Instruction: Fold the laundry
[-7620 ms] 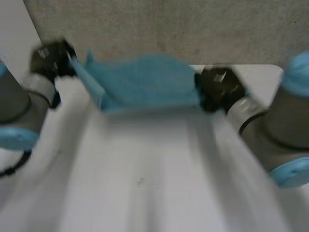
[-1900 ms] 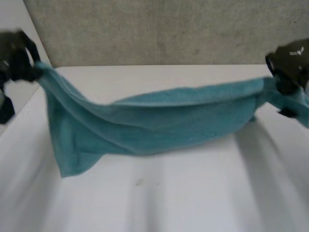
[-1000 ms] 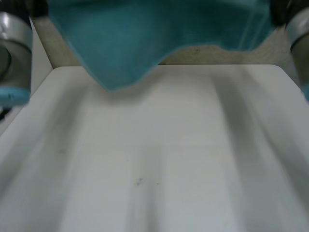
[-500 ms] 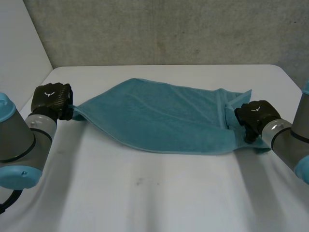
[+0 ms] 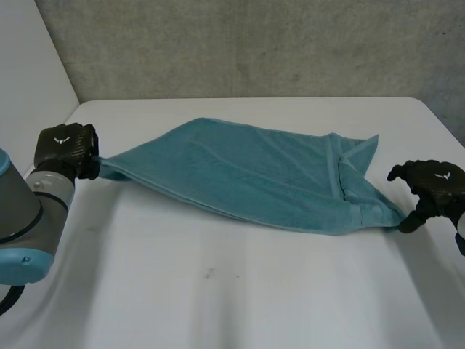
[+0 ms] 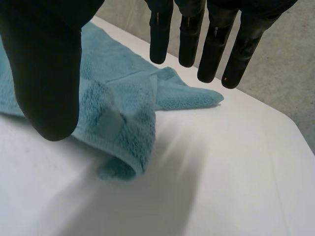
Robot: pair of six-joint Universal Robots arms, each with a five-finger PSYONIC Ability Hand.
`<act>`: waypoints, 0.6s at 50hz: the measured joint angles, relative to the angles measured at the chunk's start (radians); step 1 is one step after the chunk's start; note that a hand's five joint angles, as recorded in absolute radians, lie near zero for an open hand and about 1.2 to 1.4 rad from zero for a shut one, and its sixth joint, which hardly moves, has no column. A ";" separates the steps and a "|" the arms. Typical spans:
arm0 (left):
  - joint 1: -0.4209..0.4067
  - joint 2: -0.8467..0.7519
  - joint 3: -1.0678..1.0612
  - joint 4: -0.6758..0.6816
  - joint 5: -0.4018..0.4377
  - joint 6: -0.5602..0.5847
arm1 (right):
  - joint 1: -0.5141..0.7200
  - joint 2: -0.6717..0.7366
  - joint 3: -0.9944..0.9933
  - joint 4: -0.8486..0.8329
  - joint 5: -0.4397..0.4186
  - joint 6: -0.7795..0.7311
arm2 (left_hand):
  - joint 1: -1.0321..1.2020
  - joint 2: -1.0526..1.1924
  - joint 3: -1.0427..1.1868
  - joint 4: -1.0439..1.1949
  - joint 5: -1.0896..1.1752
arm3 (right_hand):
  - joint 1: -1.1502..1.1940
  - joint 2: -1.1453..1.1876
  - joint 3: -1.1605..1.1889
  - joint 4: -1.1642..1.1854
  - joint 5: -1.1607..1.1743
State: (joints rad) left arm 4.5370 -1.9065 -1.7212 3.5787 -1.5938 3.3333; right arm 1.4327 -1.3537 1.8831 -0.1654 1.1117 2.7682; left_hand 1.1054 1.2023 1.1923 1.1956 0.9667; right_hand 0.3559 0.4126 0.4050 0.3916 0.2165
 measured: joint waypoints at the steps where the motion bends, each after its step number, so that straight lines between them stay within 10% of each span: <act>1: 0.000 0.000 0.000 0.000 0.000 0.000 | -0.007 -0.001 0.008 -0.006 -0.007 -0.008 | 0.000 0.000 0.000 0.000 0.000 | 0.000 0.000 0.000 0.000 0.000; 30: -0.001 0.000 -0.003 0.000 0.000 0.000 | -0.009 0.216 -0.054 -0.153 -0.021 -0.042 | 0.000 0.000 0.000 0.000 0.000 | 0.042 0.045 0.066 0.083 0.071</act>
State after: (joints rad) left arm 4.5363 -1.9068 -1.7245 3.5788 -1.5938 3.3328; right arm 1.4234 -1.1376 1.8289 -0.3188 1.0905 2.7264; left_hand 1.1054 1.2023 1.1922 1.1955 0.9667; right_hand 0.3983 0.4578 0.4709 0.4741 0.2875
